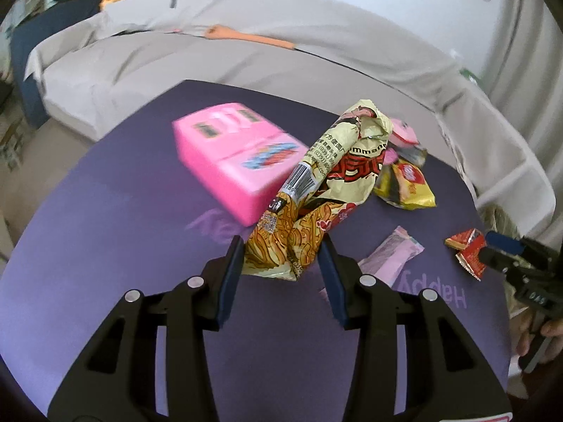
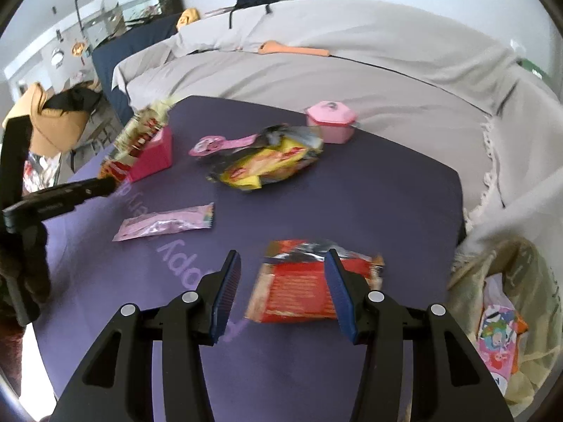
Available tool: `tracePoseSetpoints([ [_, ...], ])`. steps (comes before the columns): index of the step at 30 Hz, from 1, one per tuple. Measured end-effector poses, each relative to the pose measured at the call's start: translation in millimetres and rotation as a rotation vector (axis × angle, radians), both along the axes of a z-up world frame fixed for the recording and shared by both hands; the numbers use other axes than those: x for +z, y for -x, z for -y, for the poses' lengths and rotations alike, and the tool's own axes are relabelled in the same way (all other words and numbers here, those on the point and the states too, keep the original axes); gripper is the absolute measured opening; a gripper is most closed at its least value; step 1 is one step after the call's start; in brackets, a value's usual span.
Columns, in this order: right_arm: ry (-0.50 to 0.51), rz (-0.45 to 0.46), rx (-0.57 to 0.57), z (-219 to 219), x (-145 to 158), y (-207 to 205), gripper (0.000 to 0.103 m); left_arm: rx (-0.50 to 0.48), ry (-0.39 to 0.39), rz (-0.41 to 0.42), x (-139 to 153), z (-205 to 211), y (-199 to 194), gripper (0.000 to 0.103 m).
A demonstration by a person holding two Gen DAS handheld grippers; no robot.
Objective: Collect trash
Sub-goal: 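Grasp the red chip packet with the right gripper while the left grasps the long yellow wrapper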
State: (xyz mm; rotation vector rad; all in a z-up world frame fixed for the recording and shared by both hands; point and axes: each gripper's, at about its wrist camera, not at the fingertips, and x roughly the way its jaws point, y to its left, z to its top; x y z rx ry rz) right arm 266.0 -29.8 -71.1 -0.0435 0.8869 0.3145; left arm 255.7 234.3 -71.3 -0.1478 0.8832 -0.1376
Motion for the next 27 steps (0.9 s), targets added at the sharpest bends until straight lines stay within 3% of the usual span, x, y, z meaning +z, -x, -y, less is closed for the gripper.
tracePoseSetpoints([
  [5,0.01,0.011,0.005,-6.2,4.6,-4.1,0.047,0.091,0.079,-0.005,-0.8,-32.8,23.6,0.042],
  [8,0.032,0.023,-0.002,-2.9,6.8,-10.1,0.047,0.117,0.085,-0.013,-6.7,-40.0,30.0,0.042],
  [14,0.019,-0.016,-0.061,18.8,-6.6,-24.6,0.047,0.105,0.087,-0.021,-11.6,-36.7,34.6,0.042],
  [17,-0.008,-0.046,-0.091,27.8,-18.4,-23.6,0.048,0.097,0.124,-0.032,-13.0,-34.0,36.4,0.042],
  [19,-0.015,-0.039,-0.087,27.4,-19.6,-17.6,0.054,0.08,0.114,-0.032,-14.2,-26.3,38.3,0.042],
  [27,0.052,0.047,0.001,13.5,-4.5,18.3,0.054,0.042,0.103,-0.034,-13.3,-4.0,40.4,0.042],
])
